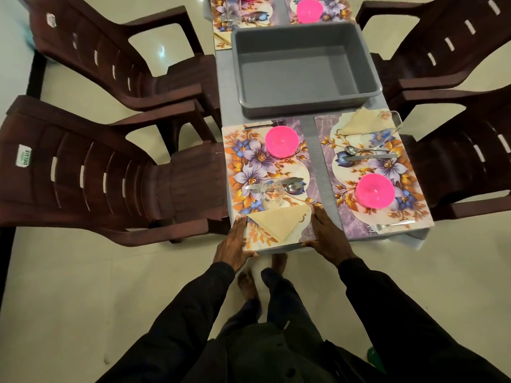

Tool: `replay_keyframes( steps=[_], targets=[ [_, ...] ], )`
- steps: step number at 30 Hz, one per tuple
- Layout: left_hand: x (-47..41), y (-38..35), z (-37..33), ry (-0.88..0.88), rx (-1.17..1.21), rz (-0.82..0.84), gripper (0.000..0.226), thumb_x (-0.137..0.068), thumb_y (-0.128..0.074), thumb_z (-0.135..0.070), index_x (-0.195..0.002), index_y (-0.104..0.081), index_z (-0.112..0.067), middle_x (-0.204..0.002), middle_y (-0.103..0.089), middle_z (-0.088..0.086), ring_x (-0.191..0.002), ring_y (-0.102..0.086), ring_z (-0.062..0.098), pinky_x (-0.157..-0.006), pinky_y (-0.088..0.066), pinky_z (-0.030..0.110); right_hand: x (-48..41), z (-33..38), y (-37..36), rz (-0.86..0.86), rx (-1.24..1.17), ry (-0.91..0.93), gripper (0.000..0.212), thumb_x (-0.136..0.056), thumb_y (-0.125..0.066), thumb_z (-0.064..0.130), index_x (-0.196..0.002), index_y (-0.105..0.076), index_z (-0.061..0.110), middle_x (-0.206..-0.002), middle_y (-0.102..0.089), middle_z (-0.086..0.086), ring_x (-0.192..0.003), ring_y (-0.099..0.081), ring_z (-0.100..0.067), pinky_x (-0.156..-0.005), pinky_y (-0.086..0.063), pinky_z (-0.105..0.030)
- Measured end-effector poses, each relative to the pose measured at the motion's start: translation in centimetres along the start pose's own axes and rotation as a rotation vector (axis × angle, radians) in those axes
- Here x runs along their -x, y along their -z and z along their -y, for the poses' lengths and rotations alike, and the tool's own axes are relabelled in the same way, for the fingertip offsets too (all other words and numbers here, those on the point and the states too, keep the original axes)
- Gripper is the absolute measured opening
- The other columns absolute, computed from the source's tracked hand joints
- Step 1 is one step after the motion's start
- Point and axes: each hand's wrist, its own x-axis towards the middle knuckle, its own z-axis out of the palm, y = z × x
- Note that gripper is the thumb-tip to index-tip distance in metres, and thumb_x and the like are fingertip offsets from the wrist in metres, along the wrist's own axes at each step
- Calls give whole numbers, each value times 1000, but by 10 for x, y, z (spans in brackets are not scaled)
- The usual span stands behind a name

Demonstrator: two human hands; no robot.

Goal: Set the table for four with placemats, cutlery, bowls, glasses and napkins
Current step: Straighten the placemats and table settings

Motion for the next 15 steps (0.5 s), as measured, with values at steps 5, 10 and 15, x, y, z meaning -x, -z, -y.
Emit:
replay_keyframes(
  steps=[5, 10, 15],
  targets=[
    [0, 3, -1, 31, 44, 24, 126, -74, -89, -35, -161, 1, -24, -165, -29, 4, -135, -50, 30, -102, -50, 43, 8, 6, 8, -42, 11, 6, 107, -68, -84, 58, -150, -38, 6, -161, -35, -9, -148, -34, -27, -111, -40, -41],
    [2, 5, -7, 92, 111, 27, 130, -70, -92, -26, -160, 2, -34, -160, -38, -3, -110, -67, 23, -91, -56, 38, 10, 6, 12, -54, 12, 0, 107, -63, -86, 61, -144, -47, 3, -160, -38, -10, -146, -39, -27, -109, -41, -38],
    [2, 4, -12, 140, 159, 11, 128, -71, -88, -18, -158, 0, -44, -151, -49, -8, -106, -69, 23, -82, -53, 30, 3, 0, 18, 31, 93, 46, 114, -58, -86, 63, -145, -46, 1, -156, -43, -14, -146, -39, -29, -108, -46, -46]
  ],
)
